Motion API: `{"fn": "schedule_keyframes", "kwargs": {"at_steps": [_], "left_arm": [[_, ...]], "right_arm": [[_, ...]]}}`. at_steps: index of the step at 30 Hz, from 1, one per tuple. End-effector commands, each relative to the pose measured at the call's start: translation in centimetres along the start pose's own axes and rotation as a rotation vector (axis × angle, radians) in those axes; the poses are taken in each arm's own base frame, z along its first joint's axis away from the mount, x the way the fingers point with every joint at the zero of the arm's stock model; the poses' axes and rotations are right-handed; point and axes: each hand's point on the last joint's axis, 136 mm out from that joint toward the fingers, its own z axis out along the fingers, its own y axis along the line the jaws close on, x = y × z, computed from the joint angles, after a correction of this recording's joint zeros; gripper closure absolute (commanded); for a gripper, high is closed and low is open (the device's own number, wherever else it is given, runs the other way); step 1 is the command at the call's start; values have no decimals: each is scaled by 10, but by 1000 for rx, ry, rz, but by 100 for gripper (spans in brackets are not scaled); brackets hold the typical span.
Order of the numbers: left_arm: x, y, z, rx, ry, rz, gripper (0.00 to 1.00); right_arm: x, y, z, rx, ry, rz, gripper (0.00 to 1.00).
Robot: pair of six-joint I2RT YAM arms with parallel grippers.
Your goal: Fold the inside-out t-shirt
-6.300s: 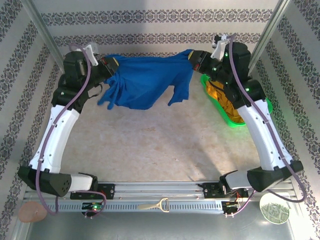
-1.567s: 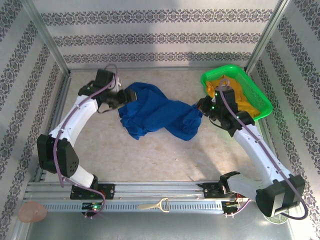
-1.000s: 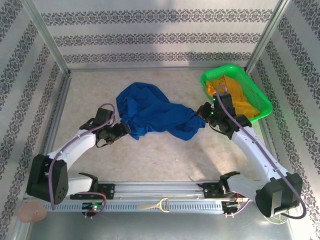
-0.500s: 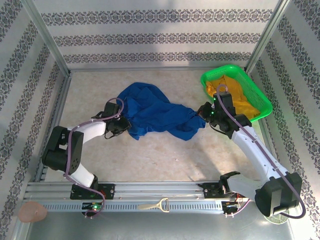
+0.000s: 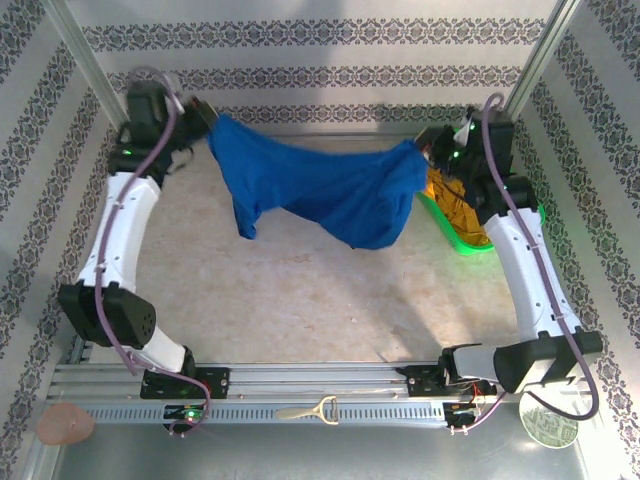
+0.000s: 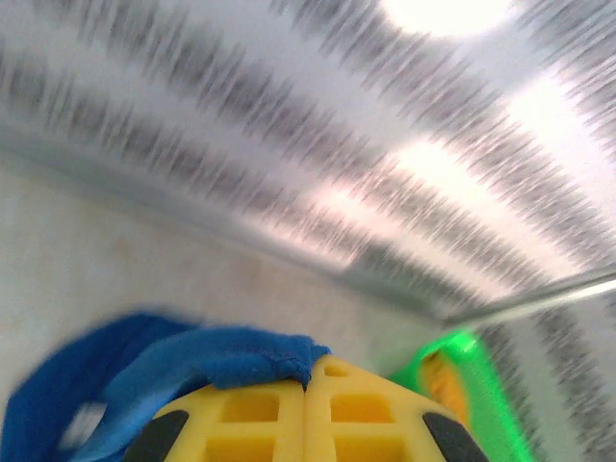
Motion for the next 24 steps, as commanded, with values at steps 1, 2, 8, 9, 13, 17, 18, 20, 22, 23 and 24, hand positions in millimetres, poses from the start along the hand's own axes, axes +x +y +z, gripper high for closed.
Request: {"fn": "schedule_keyframes", "kwargs": {"at_steps": [1,2,8,9,13,17,18,20,22,23,24], "left_arm": [[-26,-39,-32,86,-12,-4,100],[-38,-50,-42,112,-43,-1,100],[-87,-102,-102,256,-216,-7,100],[-91,-108,-109,274,-232,-10,100],[-100,-133,-137,360,-276,-31,100],[-97,-124,-129,333,-260,-47,100],[-93,-116,-119,306,-242,-56,100],[-83,-92,-89,256,-200,-79,100],[-73,-61,-53,191,-162,-107,100],[-68,-48,-34,169,-141,-118,100],[-65,-36,-17,151,-122,-137,100]], "right_arm": [[-34,66,-31,-176,-70,-54,100],[-40,76,-39,-200,-86,-62,100],[-63,130,-97,-323,-183,-118,100],[-64,136,-105,-340,-191,-123,100],[-66,157,-138,-403,-233,-137,100],[-67,165,-145,-432,-235,-121,100],[-66,162,-137,-427,-225,-118,100],[-63,152,-111,-402,-186,-94,100],[-60,140,-76,-377,-144,-73,100],[-59,134,-57,-360,-121,-62,100],[-58,128,-37,-346,-98,-54,100]]}}
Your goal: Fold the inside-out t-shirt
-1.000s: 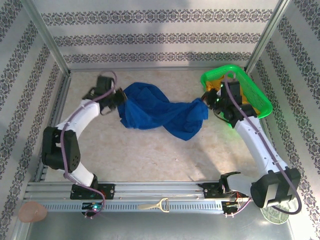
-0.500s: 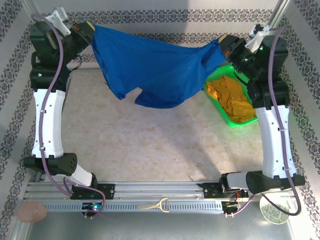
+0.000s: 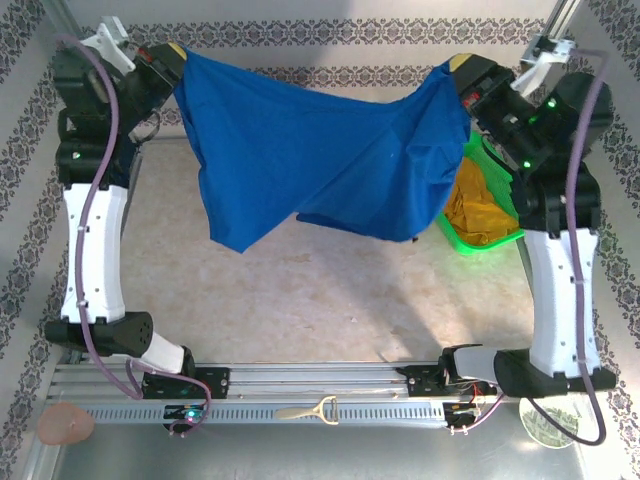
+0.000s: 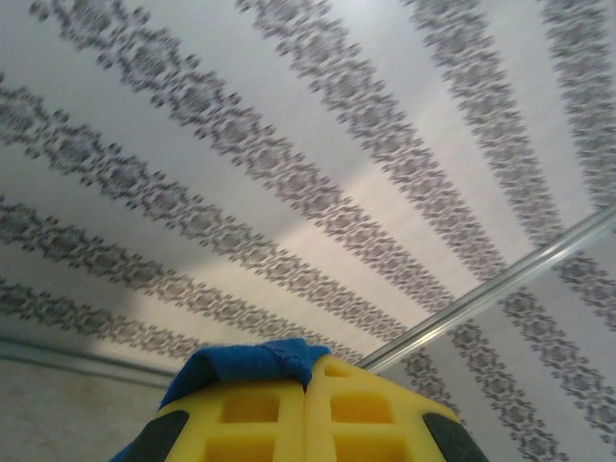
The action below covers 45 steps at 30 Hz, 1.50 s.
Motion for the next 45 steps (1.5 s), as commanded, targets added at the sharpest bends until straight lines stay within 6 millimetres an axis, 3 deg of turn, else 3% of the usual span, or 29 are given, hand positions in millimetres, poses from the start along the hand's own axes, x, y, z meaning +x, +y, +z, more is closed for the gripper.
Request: {"fn": "schedule_keyframes", "kwargs": {"at_steps": [1,4,6,9,11,14,18,20,22,25,27,30,33,35,37,40,42,45], "left_arm": [[14,73,58,-90,46,-67,100],[13,97,99,-96,68,-69,100],[2,103,119,-111,68,-58,100],[-32,80,128,-60,-16,-55,100],[-60,55,119,31,-105,-107,100],[-79,26,97,87,-163,-120,100],[-77,-10,55,91,-137,-29,100],[-64,-23,32,68,-96,33,100],[-43,-24,16,41,-39,74,100],[1,7,-10,-15,12,64,100],[44,48,-27,-87,56,25,100],[135,118,-54,-176,195,-98,100],[233,173,-92,-249,345,-195,100],[283,192,-122,-279,426,-200,100],[314,206,-148,-319,480,-195,100],[346,223,-179,-359,528,-227,100],[355,229,-192,-376,530,-244,100],[353,226,-199,-375,511,-251,100]], "right_arm": [[24,-56,65,61,97,65,100],[34,-83,117,70,158,92,100],[38,-88,149,46,191,96,100],[26,-56,177,-51,194,76,100],[3,-22,176,-160,119,94,100],[-17,-7,170,-232,64,142,100],[-13,15,148,-226,72,35,100],[-1,20,134,-202,98,-19,100],[16,12,124,-160,129,-41,100],[53,-23,110,-64,175,-45,100],[90,-65,100,18,230,-1,100],[167,-145,66,186,323,66,100],[249,-227,13,393,416,71,100],[295,-276,-29,517,474,73,100],[326,-312,-67,623,516,83,100],[347,-344,-110,734,544,89,100],[351,-351,-124,764,548,88,100],[351,-351,-133,773,573,87,99]]}}
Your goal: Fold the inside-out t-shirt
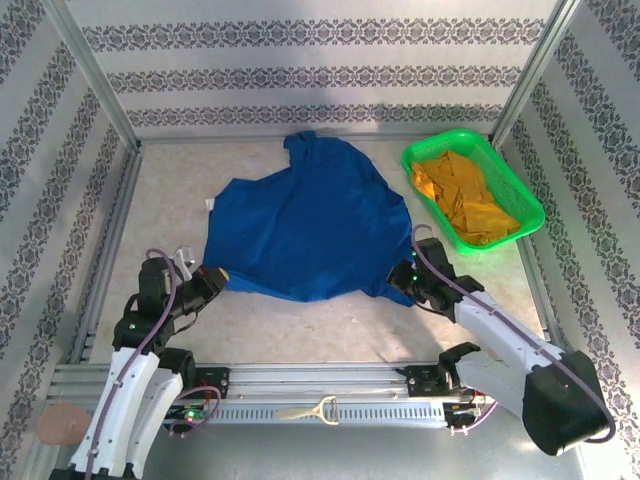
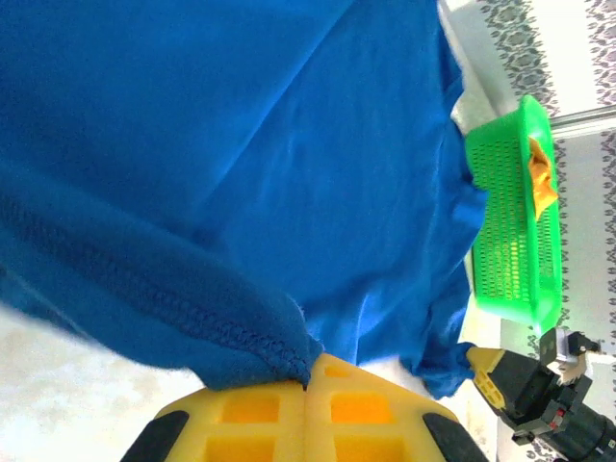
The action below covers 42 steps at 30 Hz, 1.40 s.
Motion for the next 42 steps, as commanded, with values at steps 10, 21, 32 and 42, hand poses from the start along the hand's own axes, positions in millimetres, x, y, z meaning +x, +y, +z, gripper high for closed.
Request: {"fn": "schedule_keyframes", "kwargs": {"at_steps": [10,21,32,42], "left_arm": [[-35,-60,-47,9,-81,58,24],[-98,-102,122,-33,133,221,22],[-138,-46,285,-255,341,306,20],[-178,63,267,-432,284,77,20]], "right_arm": [[-37,23,-60,-14,-93,-12,42],[-44,34,-2,-25,-36,87,45],[-30,37,70,156,26,95,48],[-38,47,117,305,109,117,49]]}}
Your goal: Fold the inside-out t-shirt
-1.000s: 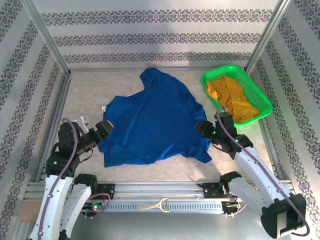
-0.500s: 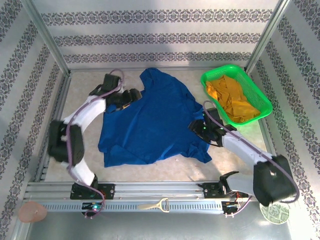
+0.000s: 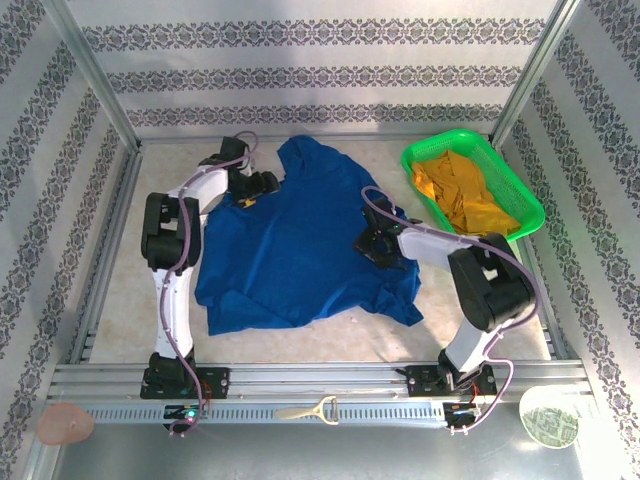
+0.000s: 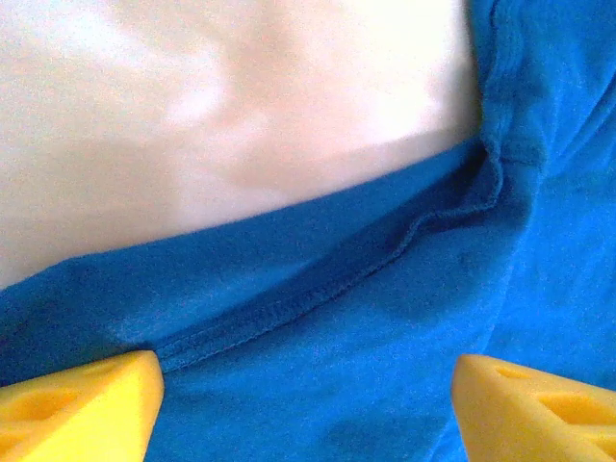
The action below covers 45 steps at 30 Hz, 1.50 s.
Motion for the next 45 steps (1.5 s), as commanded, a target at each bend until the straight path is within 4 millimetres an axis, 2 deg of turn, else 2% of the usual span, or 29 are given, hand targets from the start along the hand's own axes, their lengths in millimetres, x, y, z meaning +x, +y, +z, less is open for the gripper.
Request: {"fn": "schedule_keyframes", "kwargs": {"at_steps": [1,5,7,10,12,14,16,18,19,21,23,26,30,32,34,37,39,43,45], "left_arm": [[3,65,-16,-105,2,-118,20],[15,114,-43,-136,-35,-226,20],[29,133,-56,-145,-47,-282,20],[56,147,-71,-159,-34,-337,20],[76,147,-78,-153,-21,-362,20],[93,139,-84,-104,-20,-402,20],[105,124,-94,-60,-28,-408,20],[105,102,-106,-16,-52,-376,20],[101,88,-115,11,-65,-356,20],[93,61,-129,55,-94,-298,19],[85,44,-137,69,-113,-252,17],[75,36,-133,82,-118,-233,17],[71,43,-116,55,-88,-208,16],[71,49,-108,29,-61,-190,15],[74,55,-102,1,-33,-167,15],[85,63,-94,-23,18,-147,14],[96,70,-92,-40,41,-146,14],[116,82,-89,-63,60,-162,13],[128,86,-87,-61,70,-188,13]], "right_arm": [[-7,8,7,61,6,4,49],[-17,37,24,64,46,-25,49],[-21,52,36,71,80,-40,49],[-28,71,54,81,117,-59,49],[-39,83,62,76,116,-72,49],[-54,91,67,74,110,-76,49],[-80,109,64,24,85,-98,49],[-99,133,46,-58,59,-152,51],[-104,147,30,-103,41,-203,51],[-102,166,-2,-152,16,-302,51],[-85,172,-25,-178,19,-356,51],[-40,162,-26,-183,60,-354,51],[19,149,1,-199,112,-266,52],[39,143,14,-187,131,-234,53],[51,134,25,-166,141,-206,54],[48,114,36,-119,130,-175,55],[36,98,38,-85,112,-157,57],[-7,63,42,-16,82,-97,58],[-34,48,46,15,77,-63,58]]}}
